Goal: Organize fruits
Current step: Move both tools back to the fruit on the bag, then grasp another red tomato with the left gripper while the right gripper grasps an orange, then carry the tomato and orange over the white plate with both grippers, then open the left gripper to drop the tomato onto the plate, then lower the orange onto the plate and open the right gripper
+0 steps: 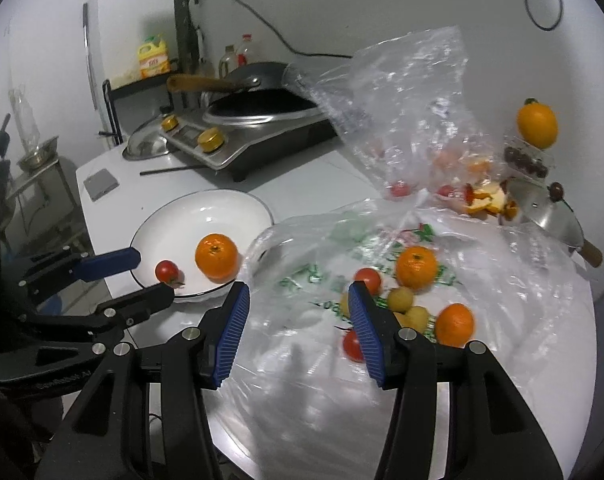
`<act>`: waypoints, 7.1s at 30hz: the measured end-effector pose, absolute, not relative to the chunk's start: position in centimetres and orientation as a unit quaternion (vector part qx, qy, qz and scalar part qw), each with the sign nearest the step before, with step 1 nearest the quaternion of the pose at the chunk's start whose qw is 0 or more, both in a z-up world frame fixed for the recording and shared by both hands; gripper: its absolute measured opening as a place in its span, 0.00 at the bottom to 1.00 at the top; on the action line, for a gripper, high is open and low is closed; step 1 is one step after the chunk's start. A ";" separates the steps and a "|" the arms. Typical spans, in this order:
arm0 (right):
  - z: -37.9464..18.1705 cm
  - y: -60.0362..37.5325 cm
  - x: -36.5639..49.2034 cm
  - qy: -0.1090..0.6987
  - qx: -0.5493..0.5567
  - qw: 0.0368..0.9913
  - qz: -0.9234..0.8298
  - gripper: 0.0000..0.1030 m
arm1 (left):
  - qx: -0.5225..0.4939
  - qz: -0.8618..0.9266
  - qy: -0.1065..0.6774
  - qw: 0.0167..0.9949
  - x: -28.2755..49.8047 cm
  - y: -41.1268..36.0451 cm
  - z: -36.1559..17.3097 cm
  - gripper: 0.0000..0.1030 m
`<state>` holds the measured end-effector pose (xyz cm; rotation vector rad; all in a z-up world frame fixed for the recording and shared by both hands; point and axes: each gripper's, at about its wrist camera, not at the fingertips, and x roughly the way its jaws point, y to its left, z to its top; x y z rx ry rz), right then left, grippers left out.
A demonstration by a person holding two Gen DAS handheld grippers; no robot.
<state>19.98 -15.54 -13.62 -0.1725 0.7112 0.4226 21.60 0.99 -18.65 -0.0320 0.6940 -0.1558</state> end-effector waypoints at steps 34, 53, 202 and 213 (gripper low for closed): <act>-15.5 -28.2 22.1 0.358 -0.025 0.921 0.150 0.53 | 0.050 -0.143 0.381 0.912 26.2 -11.0 -20.8 0.53; -18.2 -28.1 25.5 0.387 -0.024 0.906 0.168 0.52 | 0.066 -0.177 0.407 0.894 29.3 -12.7 -23.5 0.48; -19.8 1.8 25.9 0.397 -0.197 0.831 0.336 0.35 | -0.094 0.033 0.349 0.932 24.1 14.9 -22.1 0.35; -20.2 2.1 25.8 0.400 -0.204 0.831 0.329 0.35 | -0.099 0.037 0.347 0.932 23.8 15.2 -22.3 0.51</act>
